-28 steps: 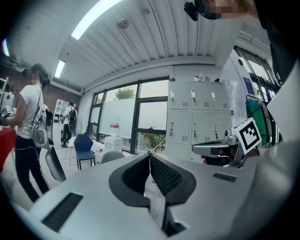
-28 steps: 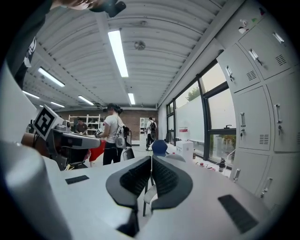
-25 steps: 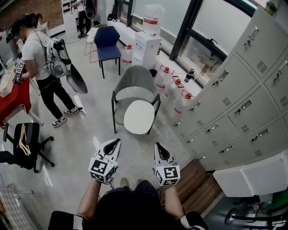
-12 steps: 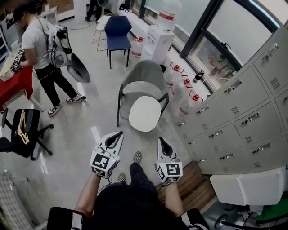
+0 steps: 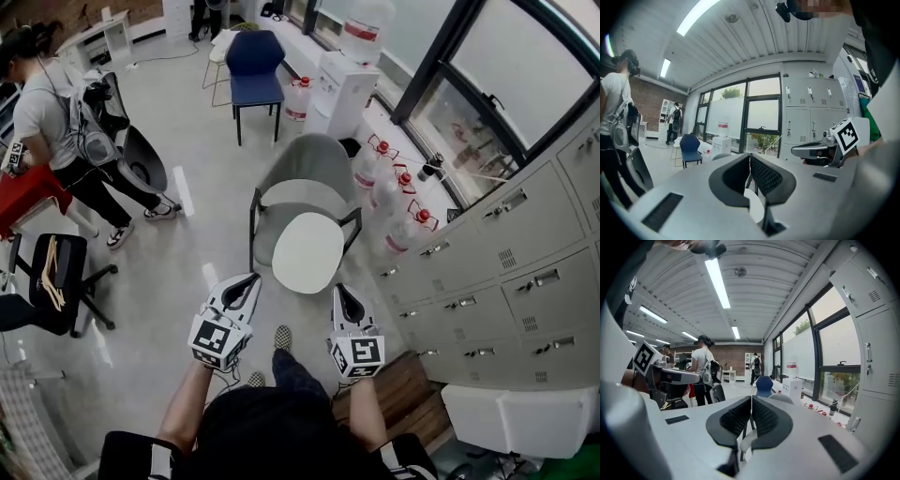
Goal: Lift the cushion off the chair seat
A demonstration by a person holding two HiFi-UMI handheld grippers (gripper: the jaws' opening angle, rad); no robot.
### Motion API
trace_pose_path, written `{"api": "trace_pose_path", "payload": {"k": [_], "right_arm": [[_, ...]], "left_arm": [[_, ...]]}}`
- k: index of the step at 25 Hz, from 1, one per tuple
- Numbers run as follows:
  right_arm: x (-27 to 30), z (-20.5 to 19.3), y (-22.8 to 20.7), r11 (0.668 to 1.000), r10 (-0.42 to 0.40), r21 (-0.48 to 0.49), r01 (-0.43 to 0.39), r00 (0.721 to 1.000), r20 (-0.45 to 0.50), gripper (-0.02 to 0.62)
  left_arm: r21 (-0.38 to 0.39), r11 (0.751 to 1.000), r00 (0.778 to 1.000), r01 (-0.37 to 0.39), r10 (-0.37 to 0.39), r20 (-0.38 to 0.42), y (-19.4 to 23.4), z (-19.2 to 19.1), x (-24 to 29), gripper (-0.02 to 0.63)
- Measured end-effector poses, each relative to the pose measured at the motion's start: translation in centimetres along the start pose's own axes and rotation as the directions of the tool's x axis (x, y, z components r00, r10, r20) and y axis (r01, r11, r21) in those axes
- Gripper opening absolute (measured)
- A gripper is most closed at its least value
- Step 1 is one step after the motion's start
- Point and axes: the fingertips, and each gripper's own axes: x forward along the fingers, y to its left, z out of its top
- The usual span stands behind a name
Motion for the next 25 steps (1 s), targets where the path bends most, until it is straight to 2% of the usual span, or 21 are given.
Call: {"api": "trace_pose_path", "payload": {"k": [7,12,25], "right_arm": [[5.9,0.0,-5.2,0.999,0.024,0.037,-0.023,1.0,-0.017,0.029],[8.8,-0.9,-9.4,0.999,0.005,0.052,-0.003,0.999,-0.033,0.029],[12.7,-6.1,-17.4,0.989,-0.026,0.142,0.041,0.994,-0.103,0.029]], "left_arm": [[-0.023,1.0,0.999,-0.017,0.016,-0.039,2.1,-0.1,7.1,0.02],[-0.048,0.999,0.997,-0.012,0.008,-0.081,2.6,-1.1,12.5,0.02],[-0.065,0.998,0.984,0.005,-0.017,-0.177,2.7,-4.4,21.9,0.02]]}}
